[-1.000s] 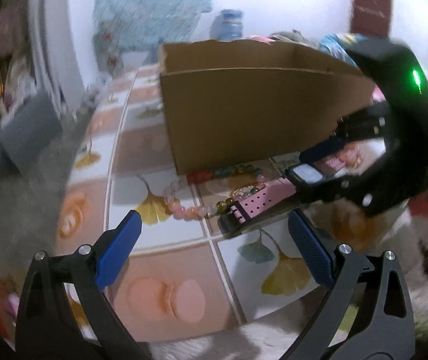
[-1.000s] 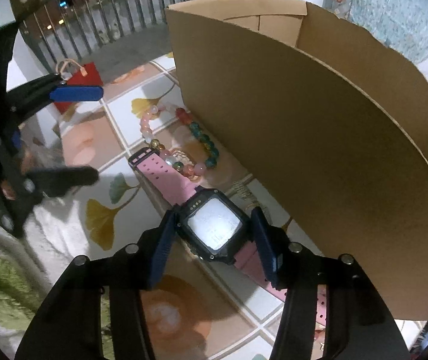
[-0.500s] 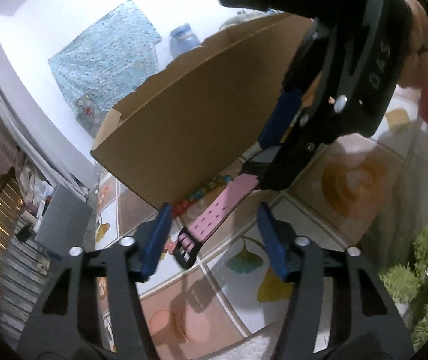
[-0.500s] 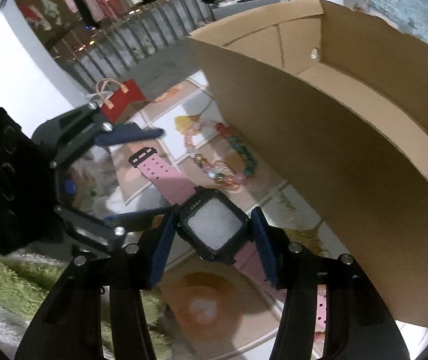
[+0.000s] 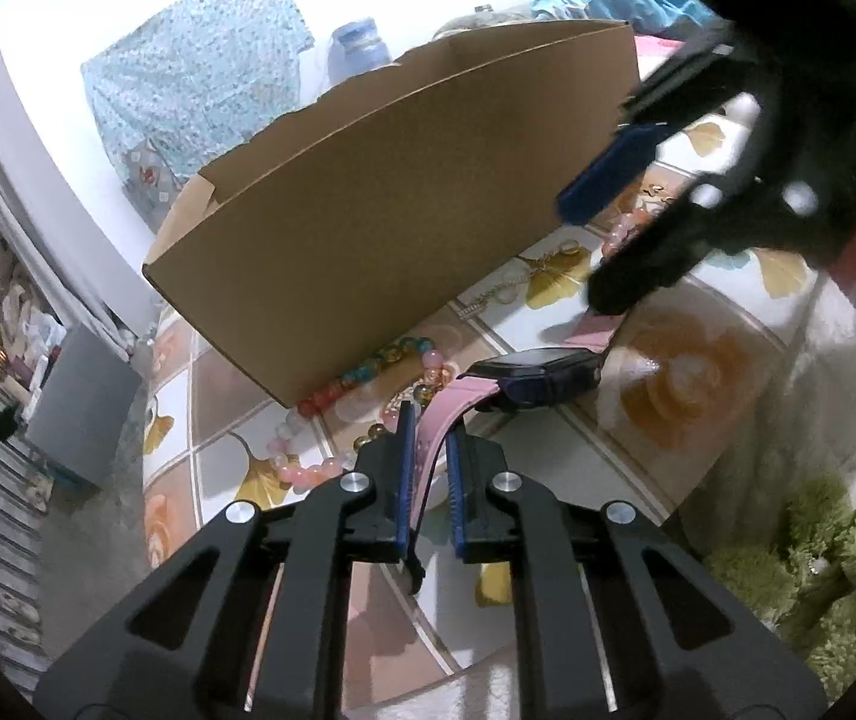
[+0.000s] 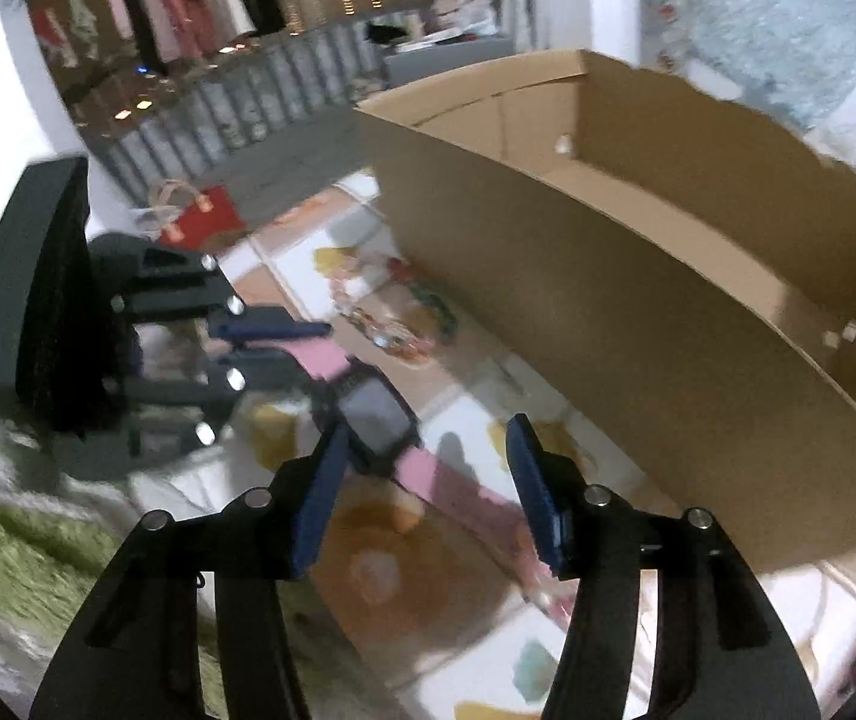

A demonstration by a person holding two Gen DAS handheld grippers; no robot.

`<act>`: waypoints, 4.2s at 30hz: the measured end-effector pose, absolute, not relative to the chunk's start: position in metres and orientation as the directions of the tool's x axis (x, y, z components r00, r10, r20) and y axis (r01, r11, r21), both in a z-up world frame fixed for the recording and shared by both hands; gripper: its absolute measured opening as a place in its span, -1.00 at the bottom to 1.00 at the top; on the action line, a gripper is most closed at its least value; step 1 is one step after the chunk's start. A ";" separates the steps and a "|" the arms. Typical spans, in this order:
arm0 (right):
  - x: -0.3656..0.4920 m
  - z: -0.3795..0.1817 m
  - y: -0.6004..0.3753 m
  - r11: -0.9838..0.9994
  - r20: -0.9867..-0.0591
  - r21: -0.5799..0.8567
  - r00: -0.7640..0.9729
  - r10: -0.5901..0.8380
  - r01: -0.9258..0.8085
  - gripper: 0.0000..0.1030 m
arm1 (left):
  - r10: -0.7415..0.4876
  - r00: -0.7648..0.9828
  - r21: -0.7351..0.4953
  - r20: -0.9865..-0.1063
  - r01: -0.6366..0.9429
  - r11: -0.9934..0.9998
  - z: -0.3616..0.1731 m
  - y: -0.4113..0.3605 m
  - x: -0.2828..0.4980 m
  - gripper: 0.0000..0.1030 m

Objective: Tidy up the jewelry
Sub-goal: 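Lift the pink smartwatch with both tools and carry it over the box, then lower the smartwatch into the box and open both tools, then withdraw both tools from the box toward the multicolour bead bracelet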

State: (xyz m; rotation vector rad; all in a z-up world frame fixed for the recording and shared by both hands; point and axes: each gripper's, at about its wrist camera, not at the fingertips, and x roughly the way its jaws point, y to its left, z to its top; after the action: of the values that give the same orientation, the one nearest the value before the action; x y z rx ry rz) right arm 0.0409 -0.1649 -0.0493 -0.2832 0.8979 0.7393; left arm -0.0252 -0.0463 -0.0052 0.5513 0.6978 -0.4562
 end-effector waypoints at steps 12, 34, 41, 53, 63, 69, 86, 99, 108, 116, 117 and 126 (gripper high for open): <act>0.019 -0.090 -0.138 0.735 -0.760 -0.231 0.589 0.274 -0.638 -0.55 | -0.267 0.660 0.242 -0.702 0.574 0.782 0.016 -0.045 -0.019 -0.86; 0.062 0.067 -0.204 0.847 -0.467 0.121 0.724 0.508 -0.517 -0.88 | -0.458 0.699 0.116 -0.550 0.607 0.787 0.182 -0.044 0.043 -0.86; 0.153 0.081 -0.194 0.841 -0.685 0.210 0.539 0.491 -0.499 -0.88 | -0.444 0.559 -0.062 -0.700 0.572 0.818 0.171 -0.043 0.136 -0.86; 0.284 -0.037 -0.163 0.881 -0.961 0.154 0.138 0.238 -0.447 -0.88 | -0.244 0.210 -0.110 -0.947 0.501 0.858 0.041 -0.058 0.247 -0.82; 0.320 -0.050 -0.180 0.912 -0.945 0.208 0.169 0.281 -0.354 -0.88 | -0.177 0.443 0.081 -0.879 0.505 0.859 0.078 -0.066 0.250 -0.12; 0.310 -0.039 -0.158 0.887 -0.939 0.149 0.218 0.265 -0.437 0.02 | -0.195 0.576 0.128 -0.794 0.471 0.873 0.115 -0.051 0.234 0.30; 0.296 -0.079 -0.103 0.778 -0.977 -0.093 0.206 0.048 -0.622 0.17 | -0.086 0.713 0.212 -0.696 0.319 0.924 0.097 0.050 0.112 0.50; 0.318 -0.071 -0.133 0.927 -0.969 -0.040 0.242 0.056 -0.373 0.16 | -0.159 0.603 -0.019 -0.781 0.232 0.973 0.029 0.100 0.068 0.54; 0.299 -0.060 -0.130 0.955 -0.954 -0.086 0.299 0.004 -0.285 0.19 | -0.241 0.576 -0.071 -0.781 0.302 0.951 0.007 0.075 0.029 0.62; 0.260 0.031 -0.160 0.969 -0.848 0.016 0.510 0.143 -0.245 0.21 | -0.256 0.516 -0.072 -0.818 0.349 0.934 -0.015 0.044 0.015 0.62; 0.240 0.048 -0.165 0.968 -0.815 0.029 0.554 0.168 -0.251 0.29 | -0.252 0.511 -0.073 -0.822 0.344 0.936 -0.018 0.041 0.015 0.62; 0.086 0.070 -0.188 0.935 -0.644 0.102 0.694 0.322 -0.339 0.58 | -0.194 0.503 -0.018 -0.842 0.334 0.942 -0.030 0.027 0.023 0.63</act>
State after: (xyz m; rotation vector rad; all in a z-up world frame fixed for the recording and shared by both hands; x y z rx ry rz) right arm 0.0862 -0.1877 0.0703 -0.0255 0.7137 0.3689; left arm 0.0231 0.0267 -0.0297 0.1546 0.9942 -0.3205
